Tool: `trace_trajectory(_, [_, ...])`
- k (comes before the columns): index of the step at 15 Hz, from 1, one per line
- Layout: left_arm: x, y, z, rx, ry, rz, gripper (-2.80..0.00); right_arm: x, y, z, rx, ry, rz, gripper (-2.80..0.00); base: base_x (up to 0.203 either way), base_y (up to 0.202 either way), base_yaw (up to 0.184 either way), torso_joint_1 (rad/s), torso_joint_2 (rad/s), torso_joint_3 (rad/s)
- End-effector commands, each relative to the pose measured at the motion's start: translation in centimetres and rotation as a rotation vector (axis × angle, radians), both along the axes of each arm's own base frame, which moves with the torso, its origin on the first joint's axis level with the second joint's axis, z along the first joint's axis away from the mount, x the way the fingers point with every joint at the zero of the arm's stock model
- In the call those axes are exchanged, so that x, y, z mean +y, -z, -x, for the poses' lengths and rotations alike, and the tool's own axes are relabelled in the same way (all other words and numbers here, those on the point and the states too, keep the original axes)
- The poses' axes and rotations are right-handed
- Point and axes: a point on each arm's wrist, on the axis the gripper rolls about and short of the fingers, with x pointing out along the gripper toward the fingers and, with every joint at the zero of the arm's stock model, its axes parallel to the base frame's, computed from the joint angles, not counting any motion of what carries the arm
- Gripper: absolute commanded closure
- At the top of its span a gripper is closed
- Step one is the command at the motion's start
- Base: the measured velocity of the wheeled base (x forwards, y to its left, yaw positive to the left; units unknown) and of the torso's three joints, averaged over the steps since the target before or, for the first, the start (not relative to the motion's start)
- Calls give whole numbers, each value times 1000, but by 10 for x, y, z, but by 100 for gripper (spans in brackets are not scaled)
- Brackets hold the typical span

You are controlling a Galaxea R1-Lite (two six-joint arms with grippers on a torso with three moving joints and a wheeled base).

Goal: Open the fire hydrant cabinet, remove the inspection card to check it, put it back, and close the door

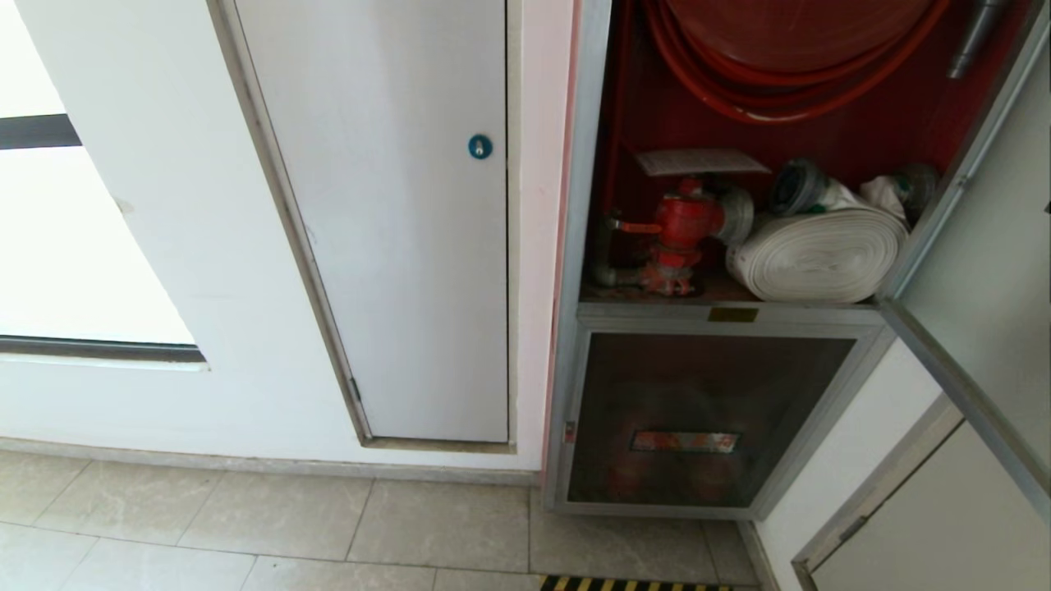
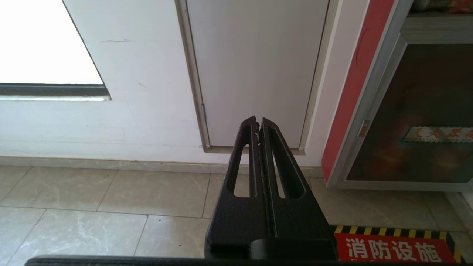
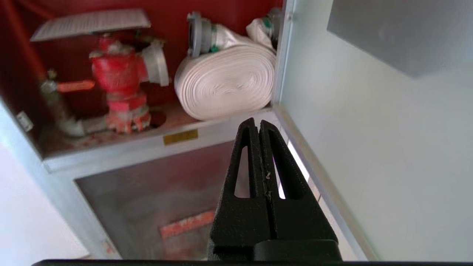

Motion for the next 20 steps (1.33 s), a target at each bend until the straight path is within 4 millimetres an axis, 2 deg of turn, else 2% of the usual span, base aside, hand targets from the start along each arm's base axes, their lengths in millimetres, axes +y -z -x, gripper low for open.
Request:
trace_trajectory(1, [0,5,-2,20,0,0,0,-3,6,24,-36,-2,-4,0,0,0,0,0,0,0])
trace_trajectory(3, [0,6,-2,21,0,0,0,-6,16,41,-41,38,-10,0,0,0,0,0,0,0])
trace_trajectory(9, [0,5,-2,20,0,0,0,-20,46,96,-71,316,-53,0,0,0,0,0,0,0])
trace_trajectory(11, [0,5,-2,20,0,0,0,-22,56,116,-87,348,-55,0,0,0,0,0,0,0])
trace_trajectory(15, [0,6,-2,21,0,0,0,-22,87,141,-61,284,-35,0,0,0,0,0,0,0])
trace_trajectory(20, [0,5,-2,21,0,0,0,-17,119,148,-34,26,19,0,0,0,0,0,0,0])
